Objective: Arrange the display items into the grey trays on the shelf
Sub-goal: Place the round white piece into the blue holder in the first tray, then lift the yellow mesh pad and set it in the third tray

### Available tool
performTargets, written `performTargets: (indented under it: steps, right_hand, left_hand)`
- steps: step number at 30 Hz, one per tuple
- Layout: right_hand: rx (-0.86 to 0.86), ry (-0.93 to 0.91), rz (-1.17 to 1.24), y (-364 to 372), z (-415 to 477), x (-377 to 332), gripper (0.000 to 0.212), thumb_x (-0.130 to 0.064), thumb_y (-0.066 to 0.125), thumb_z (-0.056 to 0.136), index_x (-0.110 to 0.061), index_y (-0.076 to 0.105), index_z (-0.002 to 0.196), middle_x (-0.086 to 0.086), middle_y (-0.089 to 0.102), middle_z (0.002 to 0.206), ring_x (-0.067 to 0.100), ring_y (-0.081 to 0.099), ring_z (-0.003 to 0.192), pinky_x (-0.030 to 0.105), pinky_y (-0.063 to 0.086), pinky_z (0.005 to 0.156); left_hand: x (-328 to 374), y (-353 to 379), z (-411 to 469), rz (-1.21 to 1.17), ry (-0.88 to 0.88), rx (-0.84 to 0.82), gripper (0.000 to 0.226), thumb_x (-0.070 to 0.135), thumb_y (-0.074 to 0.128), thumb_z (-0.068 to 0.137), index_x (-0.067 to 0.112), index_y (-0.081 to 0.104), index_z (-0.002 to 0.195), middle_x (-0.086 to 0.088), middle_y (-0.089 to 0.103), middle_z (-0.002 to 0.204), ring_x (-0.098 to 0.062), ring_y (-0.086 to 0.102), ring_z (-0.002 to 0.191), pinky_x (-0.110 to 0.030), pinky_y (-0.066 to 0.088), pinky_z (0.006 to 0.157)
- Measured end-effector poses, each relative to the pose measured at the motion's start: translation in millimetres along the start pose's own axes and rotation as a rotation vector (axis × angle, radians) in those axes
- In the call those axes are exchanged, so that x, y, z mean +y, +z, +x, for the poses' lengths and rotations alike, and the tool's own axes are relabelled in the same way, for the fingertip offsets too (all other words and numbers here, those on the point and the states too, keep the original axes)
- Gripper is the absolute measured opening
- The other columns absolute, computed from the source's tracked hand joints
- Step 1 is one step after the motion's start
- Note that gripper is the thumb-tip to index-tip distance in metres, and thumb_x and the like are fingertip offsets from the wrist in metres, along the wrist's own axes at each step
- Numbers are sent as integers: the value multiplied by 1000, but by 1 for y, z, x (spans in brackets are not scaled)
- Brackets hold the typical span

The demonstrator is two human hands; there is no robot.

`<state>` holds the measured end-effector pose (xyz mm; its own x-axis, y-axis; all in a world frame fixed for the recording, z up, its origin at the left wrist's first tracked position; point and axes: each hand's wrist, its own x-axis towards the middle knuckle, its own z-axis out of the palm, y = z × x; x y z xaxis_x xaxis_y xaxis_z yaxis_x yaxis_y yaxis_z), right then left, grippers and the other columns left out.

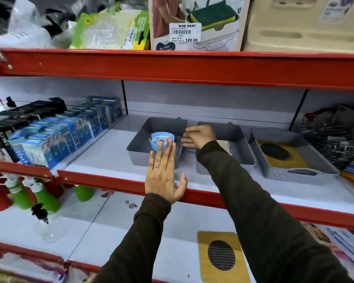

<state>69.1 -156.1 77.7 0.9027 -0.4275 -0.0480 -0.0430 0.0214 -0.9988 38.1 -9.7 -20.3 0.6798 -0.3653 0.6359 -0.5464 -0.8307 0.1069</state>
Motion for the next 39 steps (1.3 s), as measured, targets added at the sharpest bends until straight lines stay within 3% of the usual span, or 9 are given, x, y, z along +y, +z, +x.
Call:
performTargets:
  steps: [5, 12, 16, 19, 22, 27, 31, 36, 39]
  right_hand:
    - [40, -163, 36, -53, -69, 13, 21, -6, 61, 90, -8, 66, 111, 15, 71, 108, 22, 72, 83, 29, 61, 65]
    - [65, -174, -69, -129, -192, 113, 17, -7, 67, 86, -7, 70, 103, 13, 69, 85, 17, 65, 66, 30, 56, 48]
    - [152, 112, -286, -167, -191, 228, 14, -5, 67, 85, -14, 73, 95, 14, 74, 99, 24, 69, 84, 31, 56, 65]
    - [183, 394, -482, -188, -174, 299, 33, -8, 63, 87, -7, 63, 120, 17, 65, 126, 31, 62, 113, 32, 46, 97]
    - [158, 527, -649, -196, -166, 338, 49, -13, 56, 91, -3, 47, 138, 18, 55, 139, 32, 54, 126, 32, 39, 108]
    - [214, 584, -564, -195, -161, 348, 36, -1, 57, 84, -3, 63, 120, 12, 67, 120, 30, 61, 115, 28, 45, 100]
    - [329, 629, -349, -210, -174, 350, 37, 10, 56, 72, -8, 71, 101, 9, 73, 100, 31, 68, 89, 38, 58, 79]
    - [267, 466, -88, -222, -215, 308, 41, 24, 64, 69, -2, 67, 100, 16, 67, 100, 26, 66, 79, 29, 59, 58]
    - [230, 383, 56, -224, -241, 272, 40, 24, 64, 70, -6, 66, 98, 13, 66, 98, 27, 66, 75, 27, 58, 55]
  left_hand:
    - [2, -5, -7, -9, 53, 33, 80, 46, 40, 87, 10, 12, 153, -11, 19, 162, -28, 14, 151, -44, 3, 124]
    - [41, 14, -106, -281, 316, 217, 46, 20, 46, 90, 17, 48, 136, -3, 49, 141, -24, 41, 135, -49, 22, 120]
    - [64, 64, -176, -383, 79, -359, 47, 20, 41, 91, 22, 48, 137, 0, 57, 132, -19, 51, 122, -32, 41, 106]
    - [79, 111, -208, -459, -348, -744, 47, 16, 39, 96, 13, 44, 142, -7, 54, 137, -24, 49, 127, -29, 37, 110]
    - [95, 136, -219, -504, -675, -934, 50, 15, 43, 97, 5, 37, 146, -16, 43, 147, -29, 47, 133, -31, 33, 115]
    - [100, 164, -212, -664, -987, -981, 40, 10, 51, 92, 5, 57, 131, -17, 57, 137, -34, 55, 126, -36, 42, 111]
    - [84, 179, -231, -871, -1192, -910, 24, 8, 61, 71, 18, 75, 88, -22, 69, 118, -43, 65, 109, -52, 53, 97]
    - [102, 86, -222, -1071, -1266, -612, 27, -1, 60, 85, 24, 70, 81, -14, 71, 101, -29, 65, 81, -33, 58, 67]
    - [108, 47, -222, -1164, -1164, -471, 27, -3, 64, 84, 23, 70, 82, -9, 70, 96, -23, 65, 73, -28, 56, 64]
